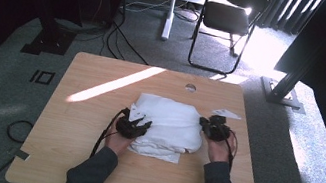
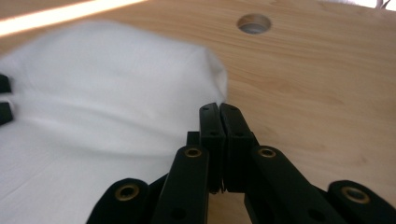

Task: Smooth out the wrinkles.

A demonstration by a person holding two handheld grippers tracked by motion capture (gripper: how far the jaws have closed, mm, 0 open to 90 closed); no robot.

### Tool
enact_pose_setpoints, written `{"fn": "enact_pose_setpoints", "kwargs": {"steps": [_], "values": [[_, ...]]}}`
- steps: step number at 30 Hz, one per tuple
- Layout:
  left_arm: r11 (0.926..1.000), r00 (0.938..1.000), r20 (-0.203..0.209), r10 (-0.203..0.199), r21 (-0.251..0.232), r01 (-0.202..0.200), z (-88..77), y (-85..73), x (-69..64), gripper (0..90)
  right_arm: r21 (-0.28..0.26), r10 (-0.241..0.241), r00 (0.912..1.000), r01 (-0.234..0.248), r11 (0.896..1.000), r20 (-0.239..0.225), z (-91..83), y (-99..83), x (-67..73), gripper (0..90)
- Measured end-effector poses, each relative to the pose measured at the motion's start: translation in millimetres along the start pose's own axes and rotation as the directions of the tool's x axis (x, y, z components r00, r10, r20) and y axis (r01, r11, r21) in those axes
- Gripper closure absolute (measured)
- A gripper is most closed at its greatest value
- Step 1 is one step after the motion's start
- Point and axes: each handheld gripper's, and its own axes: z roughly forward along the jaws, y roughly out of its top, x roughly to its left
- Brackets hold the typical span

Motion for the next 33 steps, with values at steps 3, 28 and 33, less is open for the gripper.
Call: {"fn": "enact_pose_setpoints", "kwargs": {"steps": [3,28,33], "values": [[0.9998,0.9999,0.001,0.012,-0.014,-0.012,-2.6,2.2,-4.7,57.7,0.051,-0.058,0.9974,0.056,0.997,0.043,-6.5,-10.4,3.2,75.4],[0.9983,0.9989,-0.022,-0.042,-0.042,0.041,-49.4,-29.5,3.5,51.2,0.133,-0.178,0.982,0.185,0.974,-0.062,49.1,-48.1,62.8,53.8],[0.992,0.9926,-0.046,-0.113,-0.062,0.11,-40.1,-22.3,24.3,49.2,0.117,-0.15,0.9861,0.158,0.98,-0.071,69.6,-33.3,59.4,50.8]]}}
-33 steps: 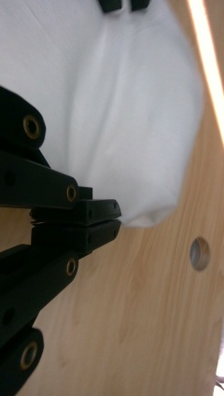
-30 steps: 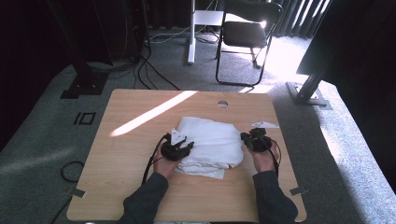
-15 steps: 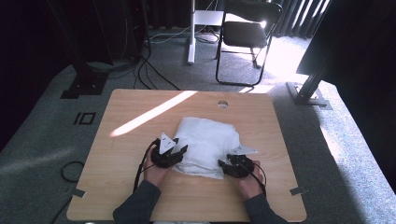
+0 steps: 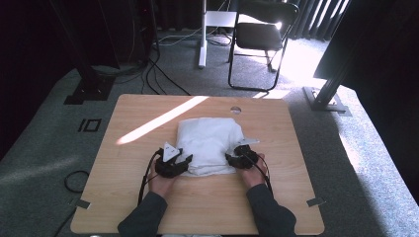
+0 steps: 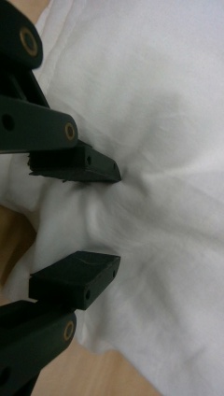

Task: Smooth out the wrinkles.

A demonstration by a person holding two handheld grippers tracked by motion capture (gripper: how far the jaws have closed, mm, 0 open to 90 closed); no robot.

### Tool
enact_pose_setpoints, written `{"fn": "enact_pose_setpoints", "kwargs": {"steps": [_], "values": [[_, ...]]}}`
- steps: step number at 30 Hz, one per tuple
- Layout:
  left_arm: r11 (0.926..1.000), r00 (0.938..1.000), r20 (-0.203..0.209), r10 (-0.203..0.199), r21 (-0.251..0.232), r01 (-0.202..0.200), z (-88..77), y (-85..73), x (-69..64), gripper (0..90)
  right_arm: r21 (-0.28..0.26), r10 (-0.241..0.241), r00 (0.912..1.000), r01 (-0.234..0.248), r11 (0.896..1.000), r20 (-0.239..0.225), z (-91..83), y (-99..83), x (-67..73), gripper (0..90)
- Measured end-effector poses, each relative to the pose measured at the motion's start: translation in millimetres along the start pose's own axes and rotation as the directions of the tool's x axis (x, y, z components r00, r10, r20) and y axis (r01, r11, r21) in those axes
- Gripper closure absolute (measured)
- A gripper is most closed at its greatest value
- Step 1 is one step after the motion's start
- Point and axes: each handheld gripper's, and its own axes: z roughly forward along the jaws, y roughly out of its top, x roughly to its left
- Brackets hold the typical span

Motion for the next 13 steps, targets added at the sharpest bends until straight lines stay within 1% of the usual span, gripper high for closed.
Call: {"fn": "enact_pose_setpoints", "kwargs": {"steps": [1,2,4,5,7,8,9,10,11,13], "values": [[0.9998,0.9999,-0.004,-0.017,-0.008,0.017,-1.9,2.4,3.0,48.2,-0.01,0.004,1.0,-0.004,1.0,-0.001,1.1,1.9,-1.5,47.9],[0.9995,0.9996,-0.013,-0.025,-0.019,0.025,-6.1,4.7,5.5,47.4,-0.013,0.023,0.9997,-0.023,1.0,-0.006,-0.7,3.2,-3.3,44.6],[0.9977,0.9989,-0.028,-0.038,-0.058,0.037,-19.7,8.2,10.3,44.8,-0.045,0.076,0.9962,-0.078,0.996,-0.043,-13.0,2.3,-9.1,38.5],[0.9964,0.9985,-0.035,-0.042,-0.075,0.039,-27.4,9.4,13.1,43.6,-0.071,0.087,0.9951,-0.09,0.993,-0.046,-22.4,0.0,-12.1,36.6],[0.9939,0.9975,-0.052,-0.048,-0.102,0.043,-42.0,10.2,18.9,43.0,-0.134,0.094,0.9947,-0.099,0.986,-0.042,-44.7,-8.6,-18.0,33.8],[0.9925,0.9967,-0.057,-0.058,-0.111,0.051,-48.0,10.0,21.9,42.9,-0.155,0.102,0.9941,-0.107,0.982,-0.039,-55.4,-14.0,-21.3,32.0],[0.9925,0.9967,-0.057,-0.058,-0.111,0.051,-48.0,10.0,21.9,42.9,-0.155,0.102,0.9941,-0.107,0.982,-0.039,-55.4,-14.0,-21.3,32.0],[0.9904,0.995,-0.072,-0.069,-0.124,0.06,-59.2,9.0,27.6,42.9,-0.175,0.11,0.9932,-0.115,0.978,-0.037,-66.0,-20.4,-25.0,31.3],[0.9883,0.9936,-0.081,-0.079,-0.137,0.067,-65.5,8.3,31.0,42.9,-0.213,0.123,0.9921,-0.125,0.969,-0.023,-85.3,-33.2,-33.5,28.0],[0.9851,0.9912,-0.095,-0.092,-0.154,0.077,-73.9,8.1,36.3,42.8,-0.237,0.146,0.9893,-0.143,0.961,-0.007,-104.9,-45.2,-45.6,26.3]]}}
